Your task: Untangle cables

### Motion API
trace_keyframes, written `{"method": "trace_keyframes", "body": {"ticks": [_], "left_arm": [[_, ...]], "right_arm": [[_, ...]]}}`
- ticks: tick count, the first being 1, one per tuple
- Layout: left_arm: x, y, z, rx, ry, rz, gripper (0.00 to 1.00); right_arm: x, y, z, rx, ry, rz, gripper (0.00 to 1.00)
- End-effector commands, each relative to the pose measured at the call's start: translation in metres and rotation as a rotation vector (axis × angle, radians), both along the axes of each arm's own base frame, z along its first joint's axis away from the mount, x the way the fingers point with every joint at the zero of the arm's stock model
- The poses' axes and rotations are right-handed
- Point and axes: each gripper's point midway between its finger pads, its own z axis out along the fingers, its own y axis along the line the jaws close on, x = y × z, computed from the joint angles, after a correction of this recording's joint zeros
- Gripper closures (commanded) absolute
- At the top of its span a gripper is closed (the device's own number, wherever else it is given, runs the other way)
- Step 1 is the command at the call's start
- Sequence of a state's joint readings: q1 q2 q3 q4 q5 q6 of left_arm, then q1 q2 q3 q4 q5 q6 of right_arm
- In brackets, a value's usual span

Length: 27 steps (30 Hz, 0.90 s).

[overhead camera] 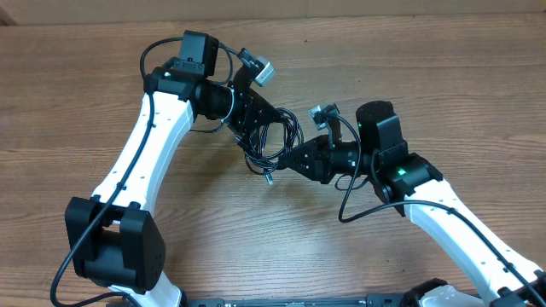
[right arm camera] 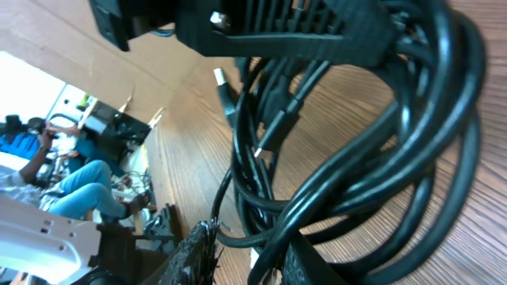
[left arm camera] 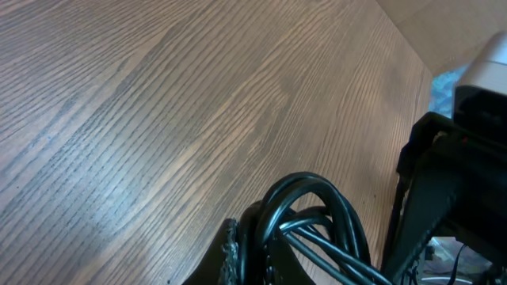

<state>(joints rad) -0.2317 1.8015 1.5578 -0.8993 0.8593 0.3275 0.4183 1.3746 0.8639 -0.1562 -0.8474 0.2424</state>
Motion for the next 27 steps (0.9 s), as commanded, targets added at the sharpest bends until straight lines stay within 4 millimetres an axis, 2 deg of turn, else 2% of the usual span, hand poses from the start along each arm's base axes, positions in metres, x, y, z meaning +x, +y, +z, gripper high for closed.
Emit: {"method": "trace_keyframes", "body": {"ticks": [1, 5, 10, 11, 13, 16, 19, 21, 24, 25, 27], "left_arm": [[-0.008, -0.021, 0.017, -0.069, 0.049, -0.013, 0.96], [-0.012, -0.025, 0.023, -0.112, 0.072, -0.027, 0.96], [-0.011, -0.026, 0.024, -0.118, 0.091, -0.009, 0.96], [-0.009, -0.026, 0.026, -0.123, 0.097, 0.004, 0.96], [-0.004, -0.028, 0.028, -0.136, 0.111, 0.033, 0.96], [0.015, -0.026, 0.030, -0.135, 0.137, 0.142, 0.96], [0.041, -0.012, 0.020, -0.061, 0.154, 0.337, 0.96], [0.060, 0.010, 0.007, 0.019, 0.169, 0.516, 0.96], [0.080, 0.047, -0.007, 0.118, 0.185, 0.757, 0.86], [0.083, 0.056, -0.009, 0.134, 0.185, 0.801, 0.78], [0.085, 0.061, -0.010, 0.135, 0.190, 0.824, 0.75]], "right_arm": [[-0.004, 0.009, -0.006, 0.028, 0.024, 0.060, 0.75], [0.003, 0.013, -0.019, 0.037, 0.107, 0.039, 0.75], [-0.011, 0.022, 0.007, 0.158, 0.076, 0.175, 0.71], [-0.015, 0.023, 0.011, 0.177, 0.066, 0.202, 0.77], [-0.019, 0.024, 0.018, 0.205, 0.047, 0.243, 0.96], [-0.025, 0.025, 0.026, 0.237, 0.024, 0.292, 0.96], [-0.026, 0.025, 0.027, 0.238, 0.028, 0.296, 0.96], [-0.027, 0.025, 0.027, 0.239, 0.030, 0.298, 0.96], [-0.027, 0.025, 0.027, 0.238, 0.029, 0.298, 0.96], [-0.027, 0.025, 0.027, 0.238, 0.029, 0.298, 0.96], [-0.027, 0.025, 0.027, 0.238, 0.025, 0.298, 0.96]]}}
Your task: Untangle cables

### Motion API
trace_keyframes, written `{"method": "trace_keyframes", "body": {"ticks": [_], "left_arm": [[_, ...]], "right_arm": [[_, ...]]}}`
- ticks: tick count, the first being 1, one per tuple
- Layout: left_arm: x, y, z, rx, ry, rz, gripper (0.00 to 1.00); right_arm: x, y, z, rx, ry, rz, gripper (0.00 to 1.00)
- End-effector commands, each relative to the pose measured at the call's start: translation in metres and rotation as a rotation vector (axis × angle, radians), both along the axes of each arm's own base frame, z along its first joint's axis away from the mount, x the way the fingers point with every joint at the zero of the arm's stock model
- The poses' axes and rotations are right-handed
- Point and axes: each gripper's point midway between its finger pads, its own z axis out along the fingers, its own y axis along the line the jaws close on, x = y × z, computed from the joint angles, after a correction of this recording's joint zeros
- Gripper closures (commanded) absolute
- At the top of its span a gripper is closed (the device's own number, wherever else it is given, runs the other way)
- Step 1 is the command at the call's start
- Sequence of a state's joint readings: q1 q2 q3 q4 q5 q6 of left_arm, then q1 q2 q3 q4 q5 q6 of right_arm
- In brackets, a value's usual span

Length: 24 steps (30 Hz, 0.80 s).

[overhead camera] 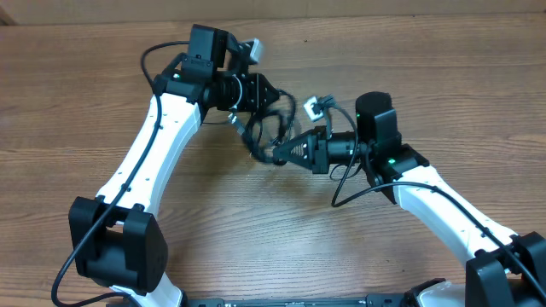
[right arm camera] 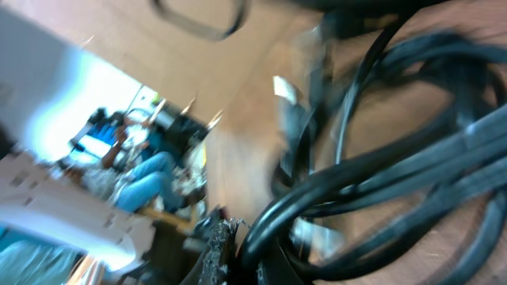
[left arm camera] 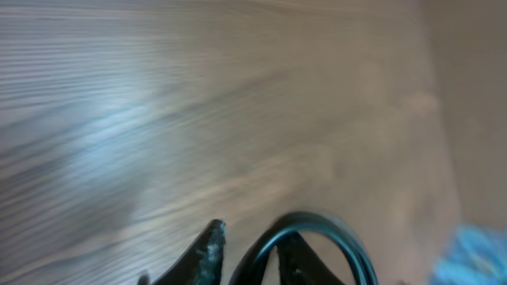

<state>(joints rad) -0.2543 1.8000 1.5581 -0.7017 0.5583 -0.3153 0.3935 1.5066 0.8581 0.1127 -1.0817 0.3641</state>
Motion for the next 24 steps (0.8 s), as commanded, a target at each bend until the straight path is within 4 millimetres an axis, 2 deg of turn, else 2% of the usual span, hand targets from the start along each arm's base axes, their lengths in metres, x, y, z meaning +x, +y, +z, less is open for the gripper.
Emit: {"method": "trace_keyframes", "body": {"ticks": [1, 2, 5, 7, 9, 10, 13, 15, 16, 18, 20, 22, 24], "left_arm": [[0.031, 0.046, -0.002, 0.109, -0.007, 0.272, 0.72], [0.031, 0.048, -0.002, 0.113, -0.006, 0.274, 0.69], [0.030, 0.056, -0.007, 0.152, 0.003, 0.300, 0.43], [0.029, 0.057, -0.009, 0.161, 0.009, 0.298, 0.35], [0.029, 0.059, -0.010, 0.194, -0.017, 0.268, 0.33], [0.034, 0.079, -0.014, 0.295, -0.044, 0.328, 0.33], [0.043, 0.122, -0.016, 0.460, -0.078, 0.471, 0.34], [0.044, 0.132, -0.017, 0.452, -0.061, 0.520, 0.16], [0.043, 0.133, -0.017, 0.430, -0.044, 0.532, 0.00], [0.041, 0.126, -0.019, 0.355, -0.008, 0.498, 0.01], [0.033, 0.101, -0.016, 0.230, 0.025, 0.373, 0.00], [0.015, 0.059, -0.003, 0.062, 0.006, 0.100, 0.00], [-0.003, 0.038, 0.007, -0.042, 0.008, -0.043, 0.07]], "right_arm": [[-0.030, 0.009, 0.019, 0.068, -0.028, 0.154, 0.96], [-0.030, 0.009, 0.019, 0.068, -0.028, 0.154, 0.96], [-0.030, 0.009, 0.019, 0.068, -0.028, 0.155, 0.96], [-0.030, 0.009, 0.019, 0.068, -0.028, 0.155, 0.96], [-0.030, 0.009, 0.019, 0.068, -0.027, 0.155, 0.96], [-0.030, 0.009, 0.019, 0.068, -0.027, 0.155, 0.96], [-0.030, 0.009, 0.018, 0.067, -0.022, 0.154, 0.96], [-0.029, 0.009, 0.018, 0.065, -0.023, 0.149, 0.96], [-0.027, 0.009, 0.017, 0.059, -0.010, 0.134, 0.96], [-0.018, 0.009, 0.013, 0.034, 0.048, 0.067, 0.96], [-0.011, 0.009, 0.012, 0.023, 0.089, 0.023, 0.96], [-0.005, 0.009, 0.011, 0.016, 0.112, -0.016, 0.96], [0.001, 0.008, 0.009, 0.006, 0.107, -0.051, 0.96]]}}
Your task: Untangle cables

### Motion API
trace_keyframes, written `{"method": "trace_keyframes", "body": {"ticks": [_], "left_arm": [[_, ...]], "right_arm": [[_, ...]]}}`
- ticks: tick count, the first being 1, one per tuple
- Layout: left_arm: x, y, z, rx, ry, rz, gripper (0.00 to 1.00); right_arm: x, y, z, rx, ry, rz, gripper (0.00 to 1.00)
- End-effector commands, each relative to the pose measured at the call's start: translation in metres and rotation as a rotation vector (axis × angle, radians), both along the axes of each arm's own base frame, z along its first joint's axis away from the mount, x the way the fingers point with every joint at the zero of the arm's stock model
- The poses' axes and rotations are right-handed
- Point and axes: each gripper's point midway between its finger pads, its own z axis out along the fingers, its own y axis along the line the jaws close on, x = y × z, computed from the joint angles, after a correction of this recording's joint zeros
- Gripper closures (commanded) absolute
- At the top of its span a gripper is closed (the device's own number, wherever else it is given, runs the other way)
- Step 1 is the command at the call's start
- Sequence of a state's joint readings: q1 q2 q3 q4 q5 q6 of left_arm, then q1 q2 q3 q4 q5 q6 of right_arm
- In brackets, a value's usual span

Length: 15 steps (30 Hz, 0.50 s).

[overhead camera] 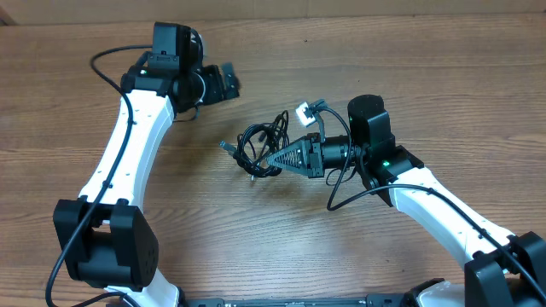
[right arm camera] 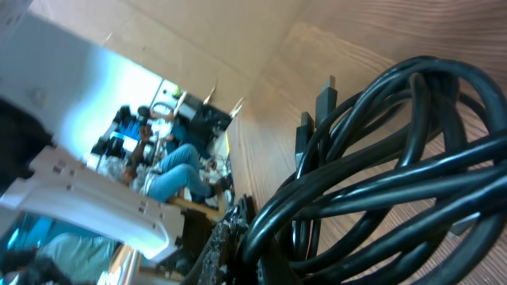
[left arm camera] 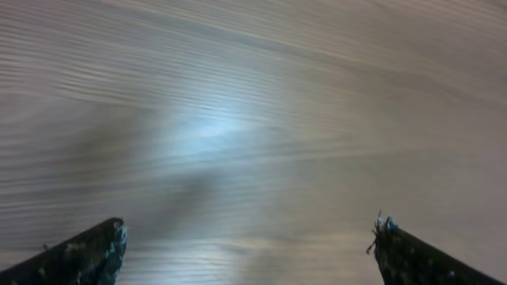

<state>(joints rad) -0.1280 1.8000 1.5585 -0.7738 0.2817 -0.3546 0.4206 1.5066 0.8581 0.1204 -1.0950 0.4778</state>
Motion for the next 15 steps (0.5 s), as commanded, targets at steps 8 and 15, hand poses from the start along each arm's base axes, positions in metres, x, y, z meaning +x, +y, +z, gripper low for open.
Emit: {"method": "trace_keyframes", "body": {"ticks": [8, 15], "left_arm": [[-0.063, -0.060, 0.015, -0.266, 0.139, -0.346, 0.20], [-0.086, -0.075, 0.005, -0.246, 0.264, -0.312, 0.29]], "right_arm": [[0.051, -0.020, -0.003, -0.051, 0.138, -0.317, 0.96], [0.064, -0.025, -0.005, -0.046, 0.236, -0.420, 0.96]]}}
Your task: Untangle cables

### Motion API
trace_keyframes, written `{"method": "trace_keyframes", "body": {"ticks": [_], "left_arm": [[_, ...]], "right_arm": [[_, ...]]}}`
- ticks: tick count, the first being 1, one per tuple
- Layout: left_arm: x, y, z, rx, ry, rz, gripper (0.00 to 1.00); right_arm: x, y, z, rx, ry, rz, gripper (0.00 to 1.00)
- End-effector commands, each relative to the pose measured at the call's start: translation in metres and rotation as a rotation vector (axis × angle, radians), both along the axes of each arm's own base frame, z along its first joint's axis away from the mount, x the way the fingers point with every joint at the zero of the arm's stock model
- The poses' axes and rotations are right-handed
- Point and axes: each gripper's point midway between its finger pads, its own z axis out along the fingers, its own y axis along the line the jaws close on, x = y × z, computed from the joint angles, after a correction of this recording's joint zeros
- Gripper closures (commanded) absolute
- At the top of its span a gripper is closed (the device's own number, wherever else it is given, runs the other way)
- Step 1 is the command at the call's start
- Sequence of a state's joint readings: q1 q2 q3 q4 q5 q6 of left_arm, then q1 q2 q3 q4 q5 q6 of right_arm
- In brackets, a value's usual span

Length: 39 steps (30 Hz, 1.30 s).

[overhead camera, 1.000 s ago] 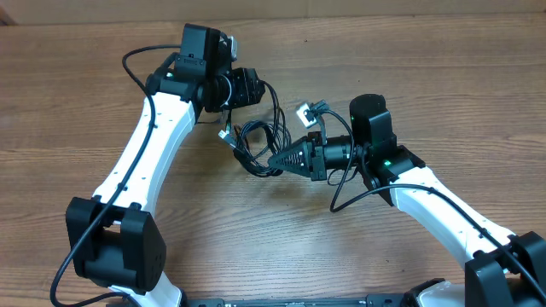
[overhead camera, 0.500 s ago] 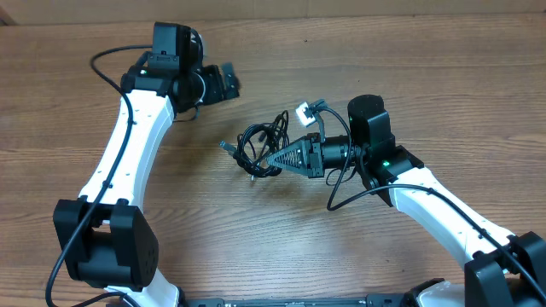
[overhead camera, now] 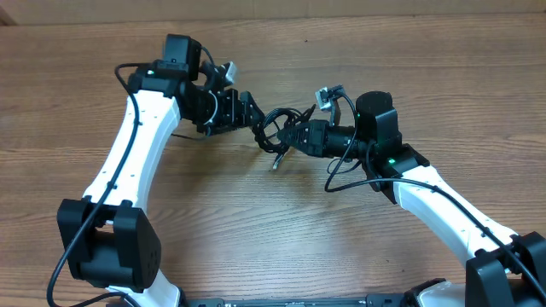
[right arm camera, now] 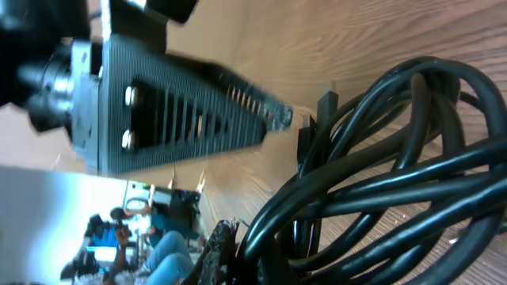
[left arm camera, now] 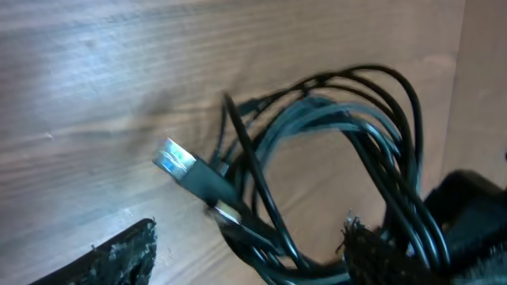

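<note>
A bundle of black cables (overhead camera: 275, 126) is coiled in loops, and my right gripper (overhead camera: 296, 136) is shut on its right side. One plug end (overhead camera: 275, 162) sticks out below it. My left gripper (overhead camera: 252, 117) stands open at the bundle's left side. In the left wrist view the loops (left arm camera: 333, 150) and a silver USB plug (left arm camera: 176, 159) lie between the spread fingertips (left arm camera: 119, 253) of my left gripper (left arm camera: 249, 233). The right wrist view shows thick cable strands (right arm camera: 380, 174) running into my right gripper (right arm camera: 252, 255), with the left gripper's ribbed finger (right arm camera: 190, 119) close behind them.
The wooden table (overhead camera: 256, 239) runs under both arms. A cardboard wall (overhead camera: 273, 8) stands along the far edge. Each arm's own thin black lead (overhead camera: 337, 183) loops beside its wrist.
My left gripper was open over bare table at the far left. Now it is open at the bundle with cables between its fingers. The right gripper has carried the bundle a little farther back.
Both grippers were shut on the bundle at mid-table, and they still held it a little farther back. Then the left had let go and stood open far to the left, leaving the bundle in the right. Now the left is back at it, open.
</note>
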<state>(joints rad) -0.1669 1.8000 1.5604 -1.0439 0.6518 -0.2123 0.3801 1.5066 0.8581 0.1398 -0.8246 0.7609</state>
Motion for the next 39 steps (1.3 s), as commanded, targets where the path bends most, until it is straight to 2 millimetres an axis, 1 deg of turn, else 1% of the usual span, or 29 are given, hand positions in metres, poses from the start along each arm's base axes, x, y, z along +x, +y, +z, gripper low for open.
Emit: {"method": "trace_keyframes", "body": {"ticks": [1, 3, 6, 7, 9, 11, 13, 16, 19, 22, 23, 24, 25, 26, 29, 30, 31, 32, 34, 35, 36, 38, 39], "left_arm": [[-0.008, -0.012, 0.000, 0.036, 0.034, 0.004, 0.30], [-0.011, -0.013, -0.005, 0.081, 0.053, 0.028, 0.30], [-0.015, -0.022, -0.005, 0.082, 0.056, 0.012, 0.30], [-0.017, -0.025, -0.007, 0.103, 0.054, 0.003, 0.31], [-0.019, -0.026, -0.014, 0.156, 0.051, 0.008, 0.33], [-0.020, -0.024, -0.022, 0.218, 0.060, 0.034, 0.33], [-0.019, -0.025, -0.023, 0.245, 0.040, 0.033, 0.33], [-0.010, -0.029, -0.022, 0.249, -0.013, 0.025, 0.33], [-0.004, -0.032, -0.020, 0.235, -0.044, 0.019, 0.34], [0.000, -0.042, -0.013, 0.186, -0.121, -0.076, 0.33], [0.002, -0.047, -0.009, 0.165, -0.175, -0.141, 0.33], [0.003, -0.048, -0.009, 0.166, -0.198, -0.166, 0.33], [0.004, -0.047, -0.009, 0.182, -0.245, -0.223, 0.38], [0.006, -0.046, -0.009, 0.192, -0.286, -0.273, 0.41], [0.015, -0.045, -0.009, 0.214, -0.344, -0.291, 0.42], [0.025, -0.041, -0.009, 0.249, -0.378, -0.272, 0.45], [0.032, -0.037, -0.009, 0.281, -0.401, -0.254, 0.47], [0.046, -0.026, -0.008, 0.346, -0.433, -0.200, 0.51], [0.063, -0.006, -0.007, 0.429, -0.456, -0.097, 0.53], [0.074, 0.010, -0.005, 0.479, -0.465, -0.018, 0.54], [0.080, 0.020, -0.004, 0.505, -0.469, 0.028, 0.55], [0.096, 0.055, 0.000, 0.563, -0.464, 0.176, 0.53], [0.100, 0.065, 0.001, 0.568, -0.460, 0.217, 0.52]], "right_arm": [[0.010, -0.003, 0.009, 0.018, 0.026, -0.075, 0.96], [0.010, -0.003, 0.011, 0.023, 0.018, -0.072, 0.96], [0.007, 0.000, 0.018, 0.046, -0.004, -0.044, 0.96], [0.005, 0.003, 0.025, 0.069, -0.030, -0.013, 0.96], [0.001, 0.006, 0.033, 0.093, -0.058, 0.022, 0.96], [-0.005, 0.009, 0.043, 0.124, -0.094, 0.068, 0.96], [-0.011, 0.011, 0.051, 0.150, -0.118, 0.113, 0.96], [-0.021, 0.013, 0.058, 0.182, -0.120, 0.173, 0.96], [-0.022, 0.013, 0.060, 0.186, -0.126, 0.182, 0.96], [-0.020, 0.011, 0.061, 0.197, -0.101, 0.172, 0.96], [-0.021, 0.011, 0.063, 0.204, -0.097, 0.176, 0.96], [-0.023, 0.011, 0.066, 0.212, -0.107, 0.192, 0.96], [-0.030, 0.013, 0.074, 0.233, -0.148, 0.240, 0.96], [-0.040, 0.013, 0.087, 0.267, -0.194, 0.305, 0.96], [-0.057, 0.012, 0.109, 0.314, -0.301, 0.407, 0.96], [-0.067, 0.010, 0.118, 0.331, -0.346, 0.460, 0.96], [-0.074, 0.009, 0.123, 0.339, -0.371, 0.492, 0.96], [-0.081, 0.007, 0.127, 0.343, -0.401, 0.529, 0.96], [-0.088, 0.006, 0.128, 0.341, -0.424, 0.567, 0.96], [-0.091, 0.005, 0.127, 0.337, -0.430, 0.589, 0.96], [-0.093, 0.004, 0.126, 0.335, -0.429, 0.603, 0.96], [-0.099, 0.003, 0.123, 0.327, -0.426, 0.642, 0.96], [-0.102, 0.002, 0.122, 0.323, -0.433, 0.662, 0.96]]}}
